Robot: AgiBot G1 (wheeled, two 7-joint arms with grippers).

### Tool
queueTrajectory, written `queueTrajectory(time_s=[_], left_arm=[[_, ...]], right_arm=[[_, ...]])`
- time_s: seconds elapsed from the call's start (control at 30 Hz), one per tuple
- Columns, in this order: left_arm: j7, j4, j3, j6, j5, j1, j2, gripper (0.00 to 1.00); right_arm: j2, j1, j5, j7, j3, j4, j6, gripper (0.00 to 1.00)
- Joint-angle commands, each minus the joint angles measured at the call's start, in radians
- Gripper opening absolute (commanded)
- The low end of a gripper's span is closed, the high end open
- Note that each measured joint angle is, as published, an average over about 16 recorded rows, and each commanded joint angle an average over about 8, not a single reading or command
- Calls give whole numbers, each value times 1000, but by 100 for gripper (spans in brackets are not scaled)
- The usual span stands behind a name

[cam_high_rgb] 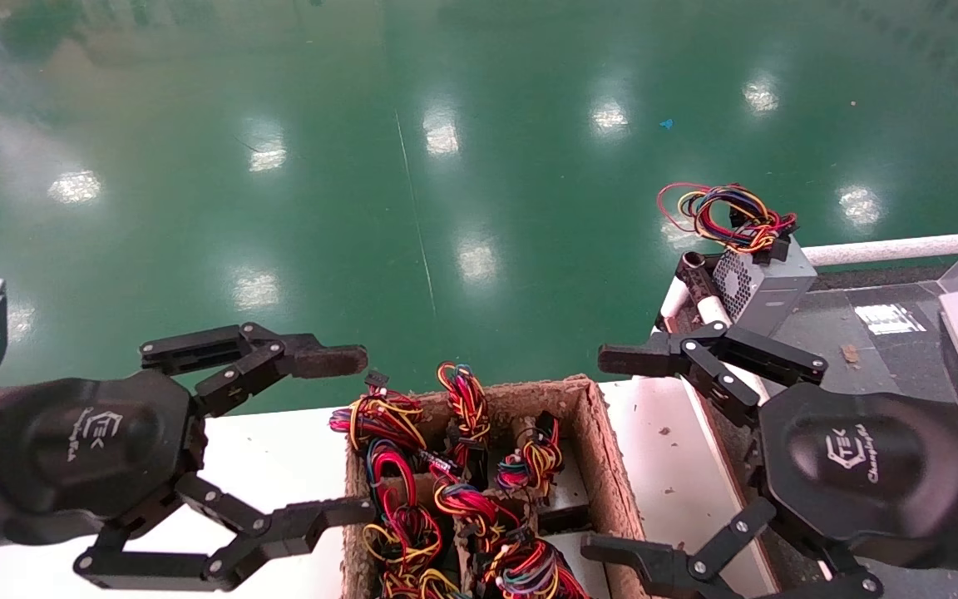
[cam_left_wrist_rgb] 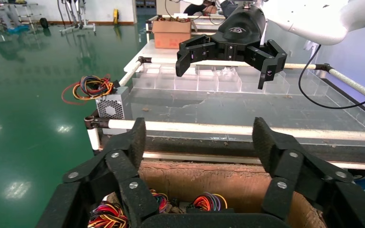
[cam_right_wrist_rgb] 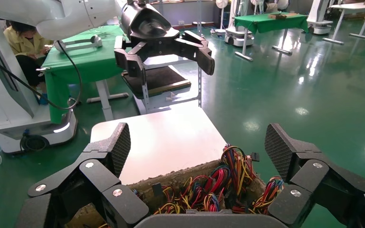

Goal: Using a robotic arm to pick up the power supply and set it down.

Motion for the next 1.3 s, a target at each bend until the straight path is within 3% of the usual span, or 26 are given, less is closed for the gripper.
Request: queueTrajectory(time_s=[0.03, 0.93, 1.0, 1.2, 1.27, 1.3], left_arm=[[0, 0, 0, 0, 0, 0, 0, 0], [0, 0, 0, 0, 0, 0, 0, 0], [0, 0, 0, 0, 0, 0, 0, 9], [0, 0, 0, 0, 0, 0, 0, 84], [0, 0, 0, 0, 0, 0, 0, 100], [0, 0, 0, 0, 0, 0, 0, 100]], right_arm=[[0, 0, 0, 0, 0, 0, 0, 100], [0, 0, -6, 3, -2, -1, 4, 100], [0, 1, -15, 7, -6, -2, 9, 100], [1, 11, -73, 37, -36, -3, 29, 100], [0, 17, -111, 48, -52, 1, 39, 100], [-2, 20, -133, 53, -62, 4, 45, 100]])
